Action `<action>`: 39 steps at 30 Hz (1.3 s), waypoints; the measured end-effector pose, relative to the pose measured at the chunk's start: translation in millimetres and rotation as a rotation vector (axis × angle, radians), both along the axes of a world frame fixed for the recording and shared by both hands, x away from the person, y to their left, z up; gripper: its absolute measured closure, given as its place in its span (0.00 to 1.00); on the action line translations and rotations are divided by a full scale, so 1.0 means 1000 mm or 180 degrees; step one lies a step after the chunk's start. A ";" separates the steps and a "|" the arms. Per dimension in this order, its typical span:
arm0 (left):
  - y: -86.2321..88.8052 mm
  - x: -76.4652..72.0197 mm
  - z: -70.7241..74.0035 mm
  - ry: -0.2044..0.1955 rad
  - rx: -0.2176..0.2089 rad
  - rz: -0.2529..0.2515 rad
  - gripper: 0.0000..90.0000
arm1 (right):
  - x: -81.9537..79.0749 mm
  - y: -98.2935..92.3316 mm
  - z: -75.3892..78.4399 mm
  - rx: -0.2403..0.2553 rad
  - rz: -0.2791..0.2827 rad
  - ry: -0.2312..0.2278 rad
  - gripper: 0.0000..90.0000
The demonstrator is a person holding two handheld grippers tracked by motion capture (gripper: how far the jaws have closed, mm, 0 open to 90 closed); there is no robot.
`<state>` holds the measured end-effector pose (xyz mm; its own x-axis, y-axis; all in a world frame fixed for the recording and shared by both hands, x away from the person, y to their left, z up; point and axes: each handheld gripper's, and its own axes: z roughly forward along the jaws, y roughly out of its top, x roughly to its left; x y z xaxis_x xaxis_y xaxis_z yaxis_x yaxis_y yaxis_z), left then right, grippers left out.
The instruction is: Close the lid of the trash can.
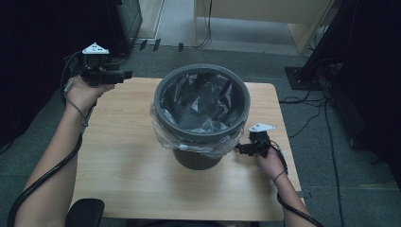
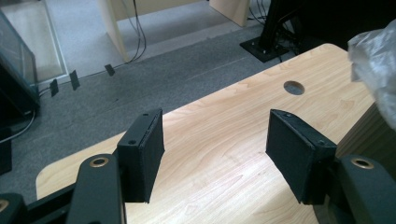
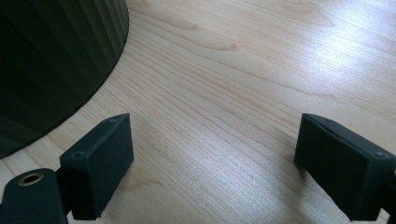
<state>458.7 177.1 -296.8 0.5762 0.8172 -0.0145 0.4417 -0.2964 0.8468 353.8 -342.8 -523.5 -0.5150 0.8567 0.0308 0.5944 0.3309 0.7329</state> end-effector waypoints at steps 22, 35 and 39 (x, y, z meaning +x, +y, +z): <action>0.030 -0.009 -0.045 0.0069 -0.0114 0.0271 0.39 | 0.000 0.000 0.000 0.0009 -0.0001 -0.0007 0.12; 0.037 -0.014 -0.080 0.0050 -0.0032 0.0351 0.39 | 0.000 0.000 0.000 -0.0003 0.0009 -0.0012 0.12; 0.037 -0.015 -0.087 0.0048 0.0003 0.0360 0.39 | 0.000 0.000 0.000 -0.0004 0.0010 -0.0011 0.12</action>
<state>443.6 214.0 -384.2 0.4799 0.8770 -0.0217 0.4851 -0.2447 0.8396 354.0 -342.9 -523.8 -0.5178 0.8550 0.0278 0.5907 0.3338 0.7346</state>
